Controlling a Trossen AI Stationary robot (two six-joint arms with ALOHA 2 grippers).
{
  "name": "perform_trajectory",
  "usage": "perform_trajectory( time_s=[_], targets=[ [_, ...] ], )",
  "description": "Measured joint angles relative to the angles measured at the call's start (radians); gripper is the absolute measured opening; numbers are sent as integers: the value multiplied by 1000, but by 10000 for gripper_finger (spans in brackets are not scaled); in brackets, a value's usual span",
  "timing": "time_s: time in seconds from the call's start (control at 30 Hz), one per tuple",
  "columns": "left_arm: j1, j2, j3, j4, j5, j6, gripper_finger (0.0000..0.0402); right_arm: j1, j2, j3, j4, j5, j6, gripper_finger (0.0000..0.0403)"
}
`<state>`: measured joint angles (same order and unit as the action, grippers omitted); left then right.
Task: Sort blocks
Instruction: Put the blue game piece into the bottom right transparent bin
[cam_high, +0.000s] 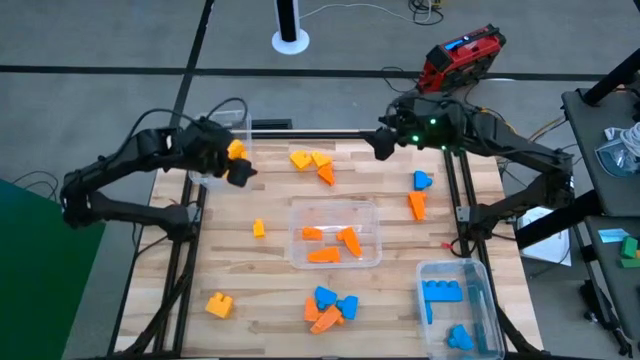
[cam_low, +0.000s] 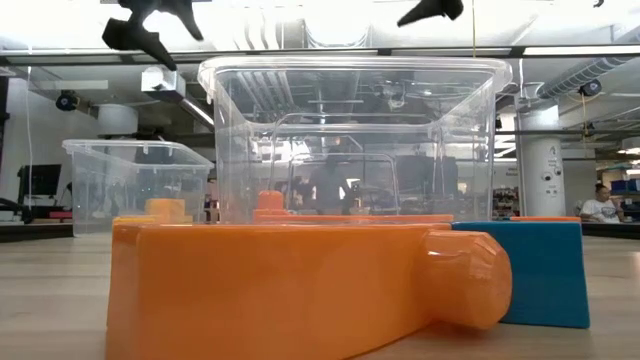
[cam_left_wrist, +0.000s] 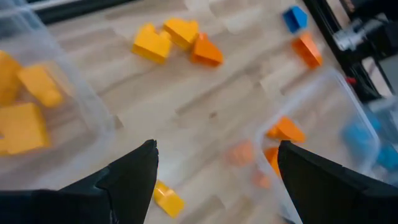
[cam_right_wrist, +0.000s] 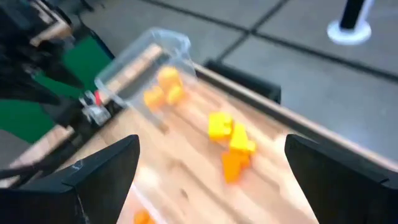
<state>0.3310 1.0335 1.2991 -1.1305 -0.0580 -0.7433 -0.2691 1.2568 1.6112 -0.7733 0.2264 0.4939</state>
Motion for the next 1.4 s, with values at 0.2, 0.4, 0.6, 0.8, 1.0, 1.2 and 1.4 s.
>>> perform_trajectory(
  time_s=[0.2,0.4,0.6,0.8,1.0,1.2,1.4],
  targets=[
    [-101,13,0,0,40,-75,303,0,3,0,-113,-1,60,393],
    [-178,35,0,-1,97,-151,303,0,3,0,-118,0,73,393],
    [-227,73,0,-1,111,-204,303,0,3,0,-138,0,76,393],
    [-282,115,0,-1,235,-215,303,0,3,0,-237,0,118,393],
    [-341,156,0,-10,314,-235,303,0,3,-1,-420,-18,202,393],
    [-387,175,0,-22,349,-266,303,43,3,-1,-453,-90,212,393],
    [-401,203,0,-22,348,-310,303,36,3,-3,-675,-97,316,393]
  ],
)
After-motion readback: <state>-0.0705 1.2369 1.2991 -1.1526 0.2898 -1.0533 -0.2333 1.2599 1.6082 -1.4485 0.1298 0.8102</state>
